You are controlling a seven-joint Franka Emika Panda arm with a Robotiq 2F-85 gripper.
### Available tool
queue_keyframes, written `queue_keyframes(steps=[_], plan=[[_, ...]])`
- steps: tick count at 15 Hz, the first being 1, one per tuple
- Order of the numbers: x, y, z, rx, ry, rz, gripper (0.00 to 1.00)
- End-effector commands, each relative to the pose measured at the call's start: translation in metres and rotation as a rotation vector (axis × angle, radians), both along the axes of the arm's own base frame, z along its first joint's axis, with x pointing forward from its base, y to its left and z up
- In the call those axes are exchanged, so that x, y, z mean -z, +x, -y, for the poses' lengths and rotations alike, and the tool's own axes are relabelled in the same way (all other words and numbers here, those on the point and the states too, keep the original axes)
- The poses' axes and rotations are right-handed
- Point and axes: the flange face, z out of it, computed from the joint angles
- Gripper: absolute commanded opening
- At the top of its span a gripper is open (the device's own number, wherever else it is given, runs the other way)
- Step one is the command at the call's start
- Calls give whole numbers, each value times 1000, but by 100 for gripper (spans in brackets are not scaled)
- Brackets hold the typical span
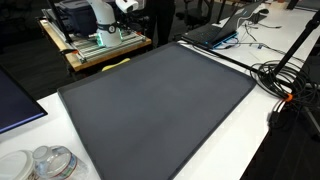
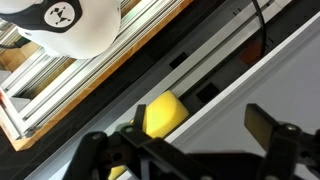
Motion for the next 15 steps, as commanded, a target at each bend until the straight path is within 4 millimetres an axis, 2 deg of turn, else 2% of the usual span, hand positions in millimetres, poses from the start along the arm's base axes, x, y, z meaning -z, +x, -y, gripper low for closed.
queue_keyframes(steps=[1,4,6,9,11,15], plan=[[-10,2,6,21,17,26,100],[-10,4,19,50,25,34,100],[-11,3,44,100,39,50,100],[-8,-5,97,182,93,66,100],[-5,-17,139,247,140,87,100],[5,-59,220,374,219,151,100]])
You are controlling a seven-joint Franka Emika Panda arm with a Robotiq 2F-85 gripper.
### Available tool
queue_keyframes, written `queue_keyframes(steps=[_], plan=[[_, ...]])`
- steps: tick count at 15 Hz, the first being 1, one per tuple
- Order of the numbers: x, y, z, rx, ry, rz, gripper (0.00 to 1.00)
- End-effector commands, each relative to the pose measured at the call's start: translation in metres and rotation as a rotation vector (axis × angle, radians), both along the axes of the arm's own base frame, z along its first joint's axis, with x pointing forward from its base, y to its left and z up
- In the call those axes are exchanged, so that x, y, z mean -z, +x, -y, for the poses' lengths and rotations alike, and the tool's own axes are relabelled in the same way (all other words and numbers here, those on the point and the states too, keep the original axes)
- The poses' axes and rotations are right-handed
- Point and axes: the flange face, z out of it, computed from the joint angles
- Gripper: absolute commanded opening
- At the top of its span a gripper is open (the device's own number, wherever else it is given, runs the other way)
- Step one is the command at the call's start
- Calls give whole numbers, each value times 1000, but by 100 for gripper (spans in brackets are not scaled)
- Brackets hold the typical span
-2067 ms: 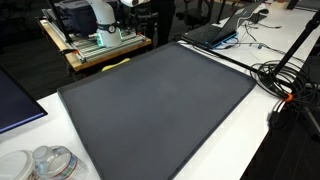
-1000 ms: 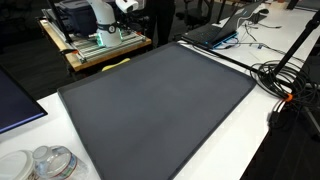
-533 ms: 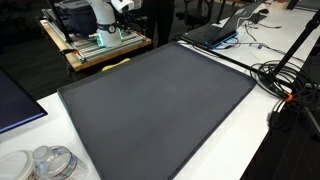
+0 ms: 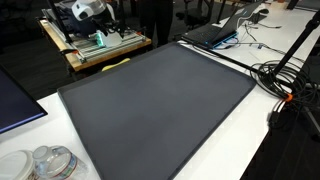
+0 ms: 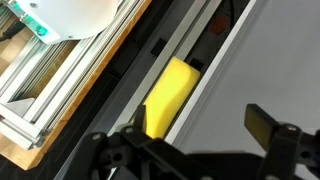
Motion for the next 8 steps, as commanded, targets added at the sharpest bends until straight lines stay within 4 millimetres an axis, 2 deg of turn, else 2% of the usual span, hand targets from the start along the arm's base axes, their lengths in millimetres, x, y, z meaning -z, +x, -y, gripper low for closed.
queue_keyframes(steps=[1,4,6,8], plan=[[10,-40,62,86,53,65,100],[24,-76,101,155,88,114,100],[34,-96,117,192,106,145,100],[43,-107,127,215,109,172,100]])
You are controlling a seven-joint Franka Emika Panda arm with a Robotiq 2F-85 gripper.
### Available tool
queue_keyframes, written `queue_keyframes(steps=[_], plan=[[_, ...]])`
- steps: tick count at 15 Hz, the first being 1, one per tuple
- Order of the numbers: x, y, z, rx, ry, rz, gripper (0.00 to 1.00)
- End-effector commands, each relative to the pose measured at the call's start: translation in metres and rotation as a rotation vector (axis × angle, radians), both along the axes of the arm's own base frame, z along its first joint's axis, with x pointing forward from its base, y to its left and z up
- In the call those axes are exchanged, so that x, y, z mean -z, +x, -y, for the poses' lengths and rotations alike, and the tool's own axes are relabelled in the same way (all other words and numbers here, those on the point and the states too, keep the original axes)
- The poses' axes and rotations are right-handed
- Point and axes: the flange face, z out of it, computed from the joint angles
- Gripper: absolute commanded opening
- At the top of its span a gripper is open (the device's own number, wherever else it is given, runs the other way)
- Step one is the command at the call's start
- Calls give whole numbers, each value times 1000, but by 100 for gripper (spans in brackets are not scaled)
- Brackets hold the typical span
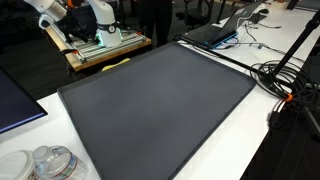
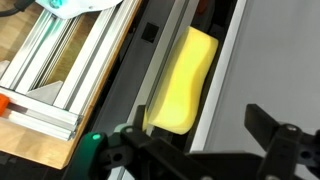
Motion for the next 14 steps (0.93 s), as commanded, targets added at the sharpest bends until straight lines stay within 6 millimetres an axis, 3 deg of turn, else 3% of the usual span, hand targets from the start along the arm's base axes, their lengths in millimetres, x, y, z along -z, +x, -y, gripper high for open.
queue_keyframes(steps=[1,9,14], plan=[[18,-16,17,38,0,41,100],[51,-27,46,138,-50,94,100],[71,-27,50,179,7,152,100]])
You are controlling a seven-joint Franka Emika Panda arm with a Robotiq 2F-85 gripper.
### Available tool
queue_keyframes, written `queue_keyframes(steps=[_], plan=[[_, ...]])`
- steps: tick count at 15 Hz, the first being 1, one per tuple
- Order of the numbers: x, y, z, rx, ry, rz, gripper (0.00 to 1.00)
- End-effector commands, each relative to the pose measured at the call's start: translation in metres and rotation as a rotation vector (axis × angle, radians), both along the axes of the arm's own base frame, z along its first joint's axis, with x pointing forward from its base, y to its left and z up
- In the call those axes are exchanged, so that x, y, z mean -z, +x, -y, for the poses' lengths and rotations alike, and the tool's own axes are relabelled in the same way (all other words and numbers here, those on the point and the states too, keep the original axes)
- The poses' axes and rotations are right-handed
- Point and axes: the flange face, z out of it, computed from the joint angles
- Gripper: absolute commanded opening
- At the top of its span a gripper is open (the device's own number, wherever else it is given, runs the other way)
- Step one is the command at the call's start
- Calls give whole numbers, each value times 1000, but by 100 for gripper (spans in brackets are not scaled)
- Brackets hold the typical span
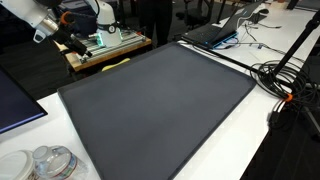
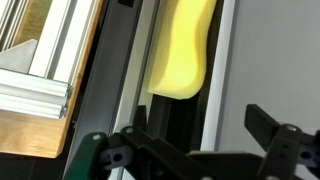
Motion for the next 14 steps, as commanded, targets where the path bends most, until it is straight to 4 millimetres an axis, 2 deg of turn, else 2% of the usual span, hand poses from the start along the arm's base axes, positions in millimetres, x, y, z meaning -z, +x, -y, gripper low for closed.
queue_keyframes(steps=[1,5,7,8,10,14], plan=[[18,4,5,20,41,36,100],[39,8,-14,28,124,-1,100],[46,18,-40,-13,174,-85,100],[39,8,-26,2,138,-29,100],[46,17,-38,-15,161,-68,100],[53,18,-42,-8,190,-67,100]])
